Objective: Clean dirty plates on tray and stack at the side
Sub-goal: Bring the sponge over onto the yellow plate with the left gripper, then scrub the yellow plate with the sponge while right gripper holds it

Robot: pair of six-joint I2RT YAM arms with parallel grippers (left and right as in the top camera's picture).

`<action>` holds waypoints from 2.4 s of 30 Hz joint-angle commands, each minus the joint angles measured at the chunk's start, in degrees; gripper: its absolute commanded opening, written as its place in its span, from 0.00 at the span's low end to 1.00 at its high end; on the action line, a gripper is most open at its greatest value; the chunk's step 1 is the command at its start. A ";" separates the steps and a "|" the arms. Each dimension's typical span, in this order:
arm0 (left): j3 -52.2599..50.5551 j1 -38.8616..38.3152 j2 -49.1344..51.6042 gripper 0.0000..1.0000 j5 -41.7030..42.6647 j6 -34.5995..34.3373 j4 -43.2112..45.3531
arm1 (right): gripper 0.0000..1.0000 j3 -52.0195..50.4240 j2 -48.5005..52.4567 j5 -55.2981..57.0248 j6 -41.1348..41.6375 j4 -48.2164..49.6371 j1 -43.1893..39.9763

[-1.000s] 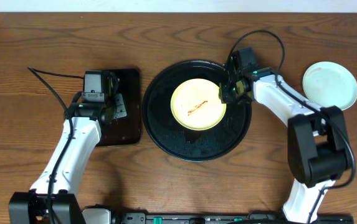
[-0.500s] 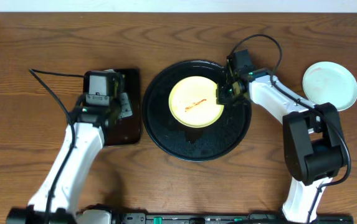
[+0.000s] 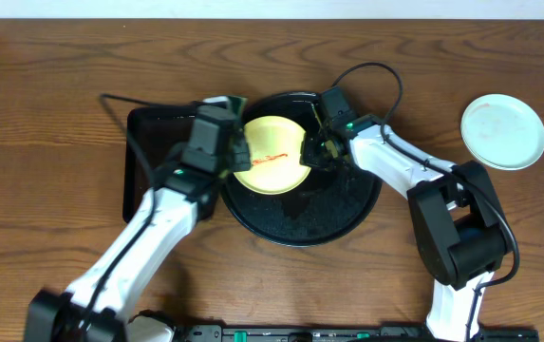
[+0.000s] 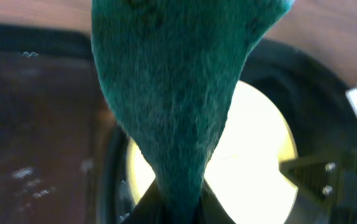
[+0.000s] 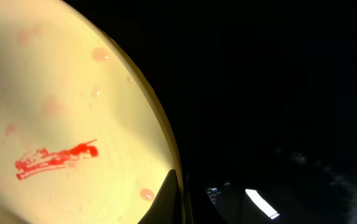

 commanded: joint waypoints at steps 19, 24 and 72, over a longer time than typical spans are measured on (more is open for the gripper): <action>-0.17 -5.44 17.92 0.07 8.50 -7.19 9.42 | 0.01 0.57 0.85 -0.83 0.33 -0.33 1.07; -0.20 -5.46 19.30 0.07 8.50 -9.31 11.28 | 0.01 0.57 0.85 -1.38 0.33 -0.33 1.07; 1.55 -4.70 16.59 0.07 5.42 4.63 -2.08 | 0.01 0.57 0.85 -1.49 -0.72 -0.33 1.07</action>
